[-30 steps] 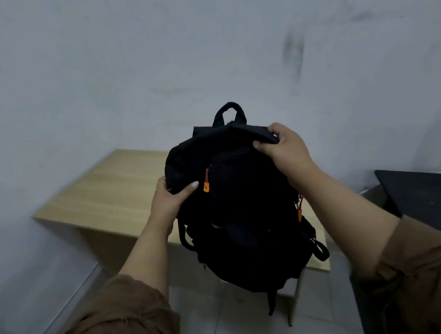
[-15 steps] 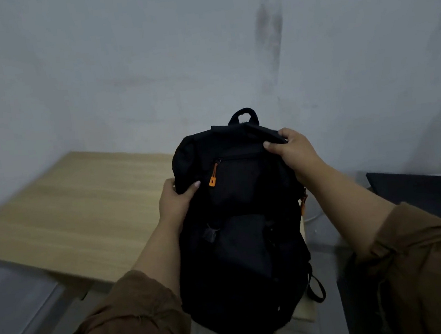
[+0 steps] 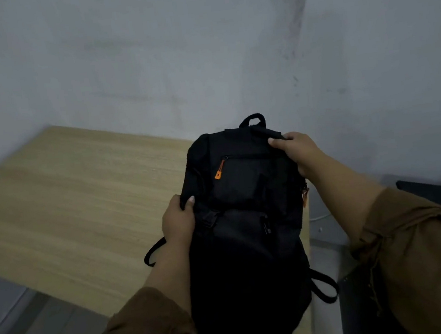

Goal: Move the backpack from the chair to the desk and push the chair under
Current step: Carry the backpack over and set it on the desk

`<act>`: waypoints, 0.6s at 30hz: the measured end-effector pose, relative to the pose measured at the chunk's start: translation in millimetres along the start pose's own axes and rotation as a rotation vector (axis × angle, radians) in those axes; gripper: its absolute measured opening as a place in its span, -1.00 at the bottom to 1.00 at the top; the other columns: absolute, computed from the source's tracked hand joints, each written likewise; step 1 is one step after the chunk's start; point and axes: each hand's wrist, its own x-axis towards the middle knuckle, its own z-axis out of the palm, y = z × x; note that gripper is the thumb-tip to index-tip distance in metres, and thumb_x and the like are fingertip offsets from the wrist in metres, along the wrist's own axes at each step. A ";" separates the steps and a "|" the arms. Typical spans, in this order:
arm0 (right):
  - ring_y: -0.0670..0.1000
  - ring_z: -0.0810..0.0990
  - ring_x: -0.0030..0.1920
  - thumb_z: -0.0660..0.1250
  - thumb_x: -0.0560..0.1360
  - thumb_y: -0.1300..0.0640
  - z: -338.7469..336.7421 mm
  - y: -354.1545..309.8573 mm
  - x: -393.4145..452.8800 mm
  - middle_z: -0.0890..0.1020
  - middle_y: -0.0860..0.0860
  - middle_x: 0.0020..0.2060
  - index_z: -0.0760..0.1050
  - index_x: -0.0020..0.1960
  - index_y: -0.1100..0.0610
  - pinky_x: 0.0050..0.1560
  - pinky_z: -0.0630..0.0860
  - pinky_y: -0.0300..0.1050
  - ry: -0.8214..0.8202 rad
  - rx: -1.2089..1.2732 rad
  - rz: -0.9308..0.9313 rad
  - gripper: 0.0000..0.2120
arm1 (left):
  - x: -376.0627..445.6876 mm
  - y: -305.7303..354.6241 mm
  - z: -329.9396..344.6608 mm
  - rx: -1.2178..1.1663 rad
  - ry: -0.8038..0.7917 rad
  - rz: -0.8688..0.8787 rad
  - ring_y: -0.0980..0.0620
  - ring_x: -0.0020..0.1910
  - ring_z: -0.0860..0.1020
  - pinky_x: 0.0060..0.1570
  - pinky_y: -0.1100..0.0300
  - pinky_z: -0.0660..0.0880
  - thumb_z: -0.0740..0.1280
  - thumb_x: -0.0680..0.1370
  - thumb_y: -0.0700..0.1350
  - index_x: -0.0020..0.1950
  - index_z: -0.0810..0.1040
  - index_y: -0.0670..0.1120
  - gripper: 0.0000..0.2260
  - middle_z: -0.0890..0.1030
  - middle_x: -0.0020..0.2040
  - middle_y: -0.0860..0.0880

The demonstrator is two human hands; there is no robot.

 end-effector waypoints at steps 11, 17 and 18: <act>0.07 0.55 0.06 0.36 0.53 0.19 -21.9 62.1 41.1 0.44 0.04 0.17 0.28 0.43 0.13 0.14 0.54 0.04 0.034 -0.018 0.128 -0.49 | 66.9 20.1 76.4 0.149 -0.078 -0.115 -0.11 -0.18 0.40 -0.20 0.12 0.28 0.18 0.63 0.02 -0.02 0.42 -0.17 -0.76 0.54 -0.07 -0.18; 0.20 0.53 0.18 0.47 0.26 -0.02 -9.7 136.5 38.5 0.39 0.11 0.33 0.35 0.38 -0.13 0.29 0.51 0.14 0.241 -0.124 0.191 -0.29 | 98.0 27.8 103.8 0.214 -0.090 -0.155 -0.17 -0.18 0.44 -0.20 0.06 0.33 0.16 0.63 0.04 0.11 0.48 -0.21 -0.68 0.59 0.05 -0.26; 0.22 0.53 0.17 0.46 0.31 0.04 -6.0 141.8 34.6 0.36 0.11 0.32 0.33 0.40 -0.13 0.29 0.51 0.14 0.259 -0.143 0.218 -0.31 | 100.3 29.1 108.1 0.212 -0.098 -0.151 -0.18 -0.16 0.46 -0.20 0.06 0.34 0.16 0.64 0.04 0.12 0.48 -0.22 -0.67 0.59 0.06 -0.26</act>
